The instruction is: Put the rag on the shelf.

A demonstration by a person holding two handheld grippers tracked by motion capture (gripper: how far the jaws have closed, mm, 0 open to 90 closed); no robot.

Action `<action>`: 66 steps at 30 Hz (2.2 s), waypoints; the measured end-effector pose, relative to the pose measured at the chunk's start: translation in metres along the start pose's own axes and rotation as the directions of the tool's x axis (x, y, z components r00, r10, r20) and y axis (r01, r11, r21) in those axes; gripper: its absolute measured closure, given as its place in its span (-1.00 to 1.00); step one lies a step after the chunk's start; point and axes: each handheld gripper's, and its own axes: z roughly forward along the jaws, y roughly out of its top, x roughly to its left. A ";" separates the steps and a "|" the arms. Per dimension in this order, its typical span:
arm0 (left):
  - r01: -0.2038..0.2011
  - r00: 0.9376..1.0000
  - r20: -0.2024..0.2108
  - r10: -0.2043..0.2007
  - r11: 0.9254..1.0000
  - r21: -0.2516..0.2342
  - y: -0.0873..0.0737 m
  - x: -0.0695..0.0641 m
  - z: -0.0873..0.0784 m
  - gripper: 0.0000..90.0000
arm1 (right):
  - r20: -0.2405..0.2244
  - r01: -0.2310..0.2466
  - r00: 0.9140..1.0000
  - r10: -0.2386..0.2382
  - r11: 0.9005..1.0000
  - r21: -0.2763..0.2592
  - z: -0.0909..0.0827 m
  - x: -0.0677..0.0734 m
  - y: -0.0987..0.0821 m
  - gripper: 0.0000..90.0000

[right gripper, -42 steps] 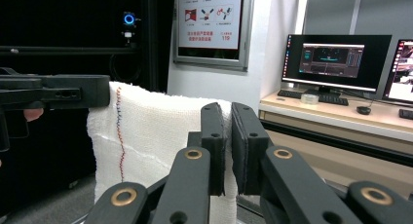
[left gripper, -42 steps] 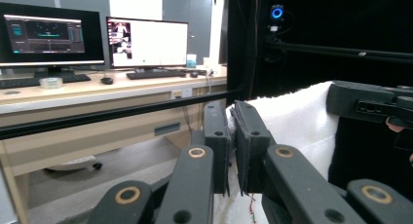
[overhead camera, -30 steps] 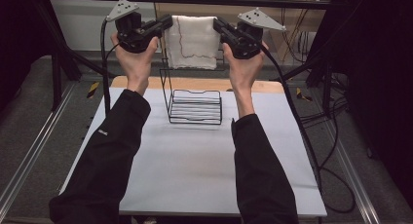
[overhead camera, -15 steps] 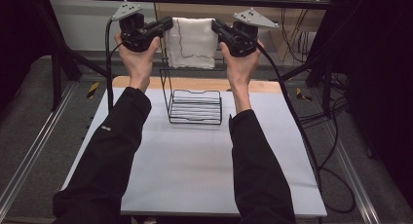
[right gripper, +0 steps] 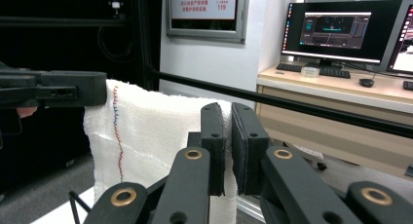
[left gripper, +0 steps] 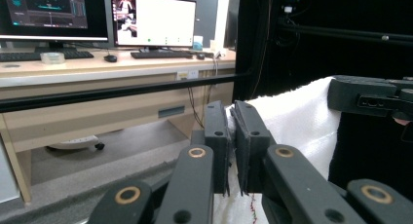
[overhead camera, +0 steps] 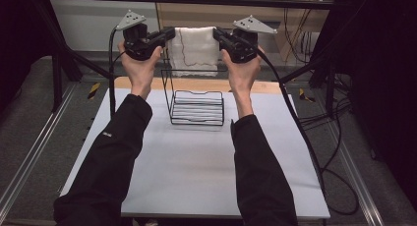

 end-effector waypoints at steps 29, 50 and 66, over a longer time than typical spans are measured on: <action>-0.017 0.999 0.046 0.014 0.998 0.055 -0.028 -0.010 -0.014 0.88 | -0.020 -0.016 1.000 0.018 0.998 0.064 -0.019 0.008 -0.030 0.88; -0.049 0.996 0.082 0.040 0.993 0.108 -0.040 -0.022 -0.032 0.87 | -0.062 0.028 0.998 -0.021 0.994 0.106 -0.039 0.017 -0.038 0.87; -0.065 0.994 0.093 0.050 0.983 0.170 -0.055 -0.030 -0.042 0.83 | -0.097 0.041 0.995 -0.026 0.988 0.152 -0.050 0.022 -0.053 0.87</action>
